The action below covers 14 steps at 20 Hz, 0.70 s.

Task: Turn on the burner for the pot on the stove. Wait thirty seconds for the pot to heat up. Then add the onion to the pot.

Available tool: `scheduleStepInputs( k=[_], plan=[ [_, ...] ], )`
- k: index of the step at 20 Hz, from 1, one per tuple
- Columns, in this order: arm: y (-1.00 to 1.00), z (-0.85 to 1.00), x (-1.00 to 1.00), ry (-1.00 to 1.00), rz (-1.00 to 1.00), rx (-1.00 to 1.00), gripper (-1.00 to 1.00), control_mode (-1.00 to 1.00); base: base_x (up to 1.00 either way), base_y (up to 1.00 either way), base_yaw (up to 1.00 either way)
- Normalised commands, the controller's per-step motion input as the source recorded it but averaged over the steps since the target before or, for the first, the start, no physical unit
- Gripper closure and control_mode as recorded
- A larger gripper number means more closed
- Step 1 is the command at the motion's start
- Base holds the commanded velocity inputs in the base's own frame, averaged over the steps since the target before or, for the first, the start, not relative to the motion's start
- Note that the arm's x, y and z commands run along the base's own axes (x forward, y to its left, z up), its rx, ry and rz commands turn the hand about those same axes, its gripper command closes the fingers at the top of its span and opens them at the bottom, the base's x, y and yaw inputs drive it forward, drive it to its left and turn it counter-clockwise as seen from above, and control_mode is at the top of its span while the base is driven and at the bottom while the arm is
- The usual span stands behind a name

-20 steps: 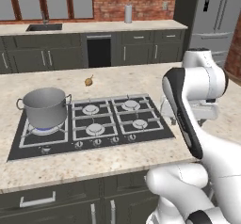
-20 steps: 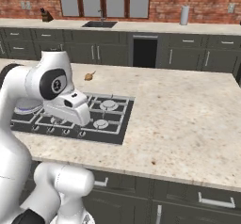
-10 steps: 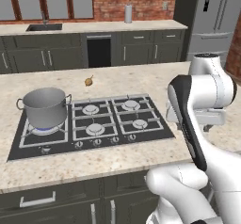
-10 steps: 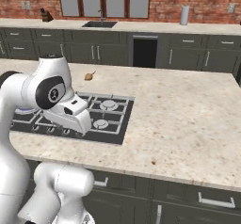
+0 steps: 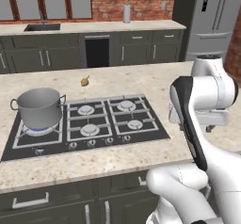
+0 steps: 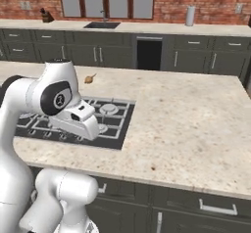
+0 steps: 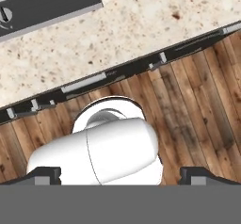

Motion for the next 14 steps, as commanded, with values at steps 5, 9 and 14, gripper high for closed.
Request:
scheduleStepInputs(
  k=[5,9,14],
  plan=[
    [0.00,0.00,0.00,0.00,0.00,0.00,-1.00,1.00,-0.12,-0.88,0.00],
    [0.00,0.00,0.00,0.00,0.00,0.00,-1.00,1.00,-0.20,-1.00,0.00],
    [0.00,0.00,0.00,0.00,0.00,0.00,-1.00,1.00,-0.06,-1.00,0.02]
  ],
)
